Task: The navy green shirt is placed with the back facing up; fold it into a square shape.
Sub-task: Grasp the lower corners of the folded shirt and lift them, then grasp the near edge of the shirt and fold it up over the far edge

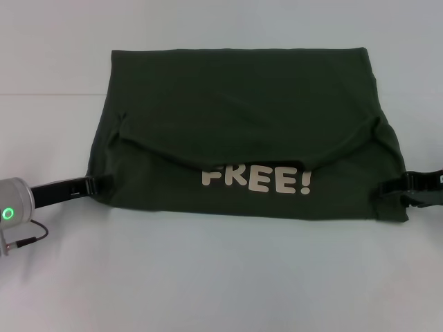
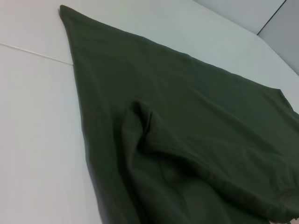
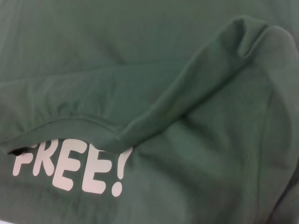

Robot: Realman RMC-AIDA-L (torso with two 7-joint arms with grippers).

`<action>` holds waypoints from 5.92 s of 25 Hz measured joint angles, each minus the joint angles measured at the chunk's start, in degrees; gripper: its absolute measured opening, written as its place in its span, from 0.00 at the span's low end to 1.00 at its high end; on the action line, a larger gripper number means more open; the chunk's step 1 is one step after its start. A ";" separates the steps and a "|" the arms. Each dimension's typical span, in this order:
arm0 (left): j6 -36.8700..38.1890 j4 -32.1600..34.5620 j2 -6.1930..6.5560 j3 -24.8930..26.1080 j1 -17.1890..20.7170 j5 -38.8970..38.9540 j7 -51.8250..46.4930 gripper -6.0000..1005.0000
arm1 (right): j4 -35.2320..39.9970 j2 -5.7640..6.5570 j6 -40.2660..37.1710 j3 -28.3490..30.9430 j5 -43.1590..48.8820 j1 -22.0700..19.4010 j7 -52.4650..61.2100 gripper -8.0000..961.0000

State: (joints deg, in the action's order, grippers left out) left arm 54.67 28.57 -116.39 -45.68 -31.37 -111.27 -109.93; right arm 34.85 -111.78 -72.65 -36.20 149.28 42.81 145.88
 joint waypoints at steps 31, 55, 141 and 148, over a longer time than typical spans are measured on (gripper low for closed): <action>13.69 0.25 4.11 0.32 0.87 -0.75 -5.54 0.00 | 0.15 1.92 -8.88 -0.01 -0.45 -2.05 -7.88 0.05; 53.44 5.65 5.33 8.44 7.46 -20.48 -16.56 0.00 | 0.28 2.61 -28.32 -5.93 2.04 -11.13 -21.57 0.08; -4.90 -3.60 -5.81 39.57 -8.81 -2.17 6.70 0.00 | -8.22 -7.17 30.53 12.29 -34.90 -0.03 -33.34 0.19; -8.66 -3.60 -7.24 39.46 -10.07 0.40 10.30 0.00 | -10.23 -7.76 33.94 12.29 -38.65 1.76 -38.84 0.20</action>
State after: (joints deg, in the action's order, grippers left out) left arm 46.01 24.96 -123.63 -6.22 -41.44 -110.87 -99.63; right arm 24.62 -119.54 -38.71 -23.91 110.63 44.57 107.03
